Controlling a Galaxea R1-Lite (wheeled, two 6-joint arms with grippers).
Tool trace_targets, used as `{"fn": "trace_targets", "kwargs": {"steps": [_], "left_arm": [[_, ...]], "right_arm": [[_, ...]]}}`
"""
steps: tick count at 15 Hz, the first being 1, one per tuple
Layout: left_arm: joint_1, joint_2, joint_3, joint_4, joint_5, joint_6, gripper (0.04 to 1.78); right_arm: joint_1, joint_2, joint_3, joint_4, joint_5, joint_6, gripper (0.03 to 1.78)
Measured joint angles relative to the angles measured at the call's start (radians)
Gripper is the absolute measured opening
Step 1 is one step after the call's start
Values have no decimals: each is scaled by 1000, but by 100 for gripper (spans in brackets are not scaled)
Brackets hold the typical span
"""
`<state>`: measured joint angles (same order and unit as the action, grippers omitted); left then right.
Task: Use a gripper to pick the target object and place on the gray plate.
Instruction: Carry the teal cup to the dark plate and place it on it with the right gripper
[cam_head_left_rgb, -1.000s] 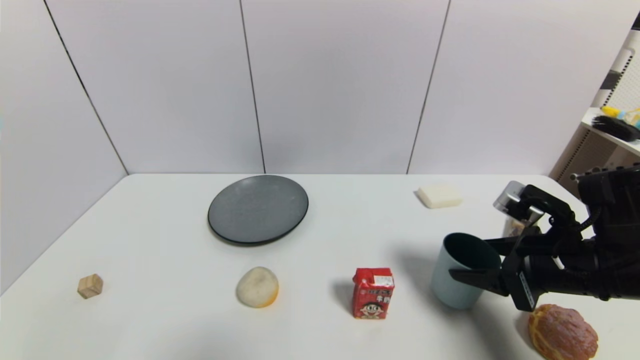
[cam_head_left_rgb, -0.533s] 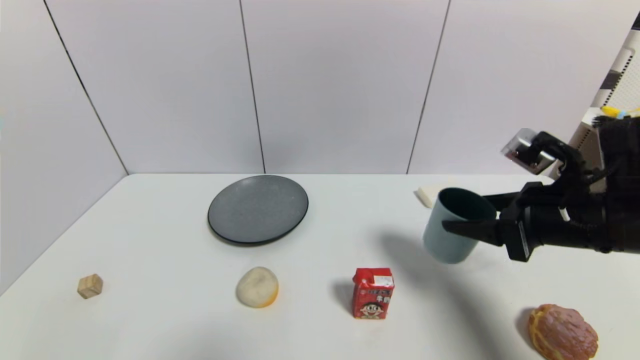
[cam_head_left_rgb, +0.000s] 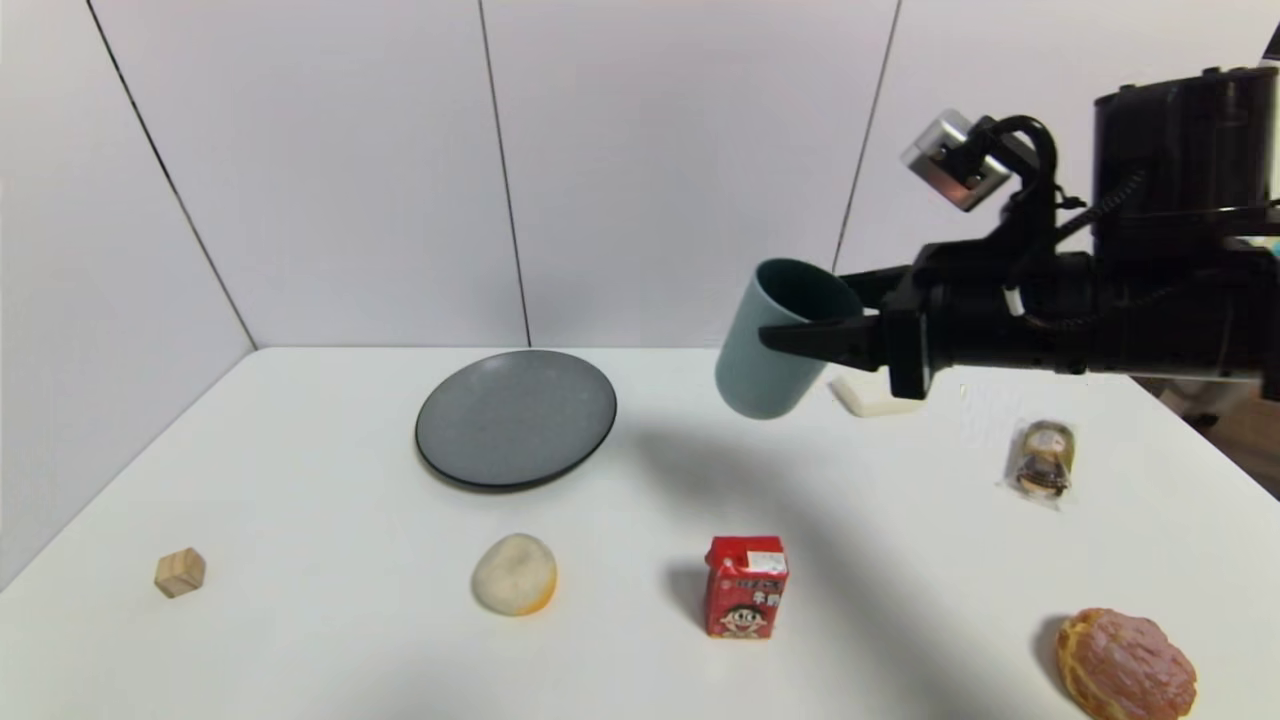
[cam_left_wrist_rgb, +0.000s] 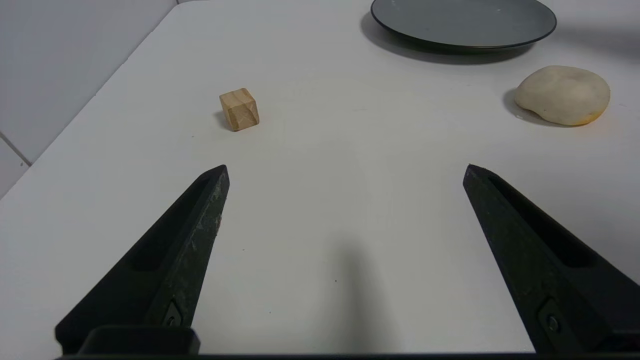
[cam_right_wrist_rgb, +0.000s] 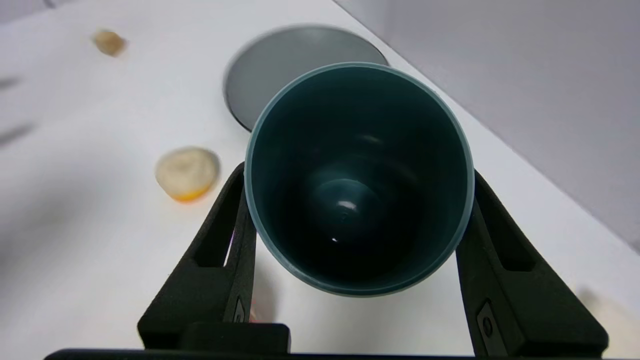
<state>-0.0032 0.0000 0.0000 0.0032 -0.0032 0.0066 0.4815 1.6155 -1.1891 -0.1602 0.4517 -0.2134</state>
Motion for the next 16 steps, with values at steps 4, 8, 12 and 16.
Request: {"fn": "trace_targets", "kwargs": {"steps": [4,8,12,16], "left_arm": [[0,0,0,0,0,0,169],[0,0,0,0,0,0,169],[0,0,0,0,0,0,169],[0,0,0,0,0,0,169]], "right_arm": [[125,189,-174,-57,11,0,109],[190,404,-406,-62,10,-2,109],[206,626,-692,-51,-4,-4,109],[201,746,-758,-63,-4,-12,108]]}}
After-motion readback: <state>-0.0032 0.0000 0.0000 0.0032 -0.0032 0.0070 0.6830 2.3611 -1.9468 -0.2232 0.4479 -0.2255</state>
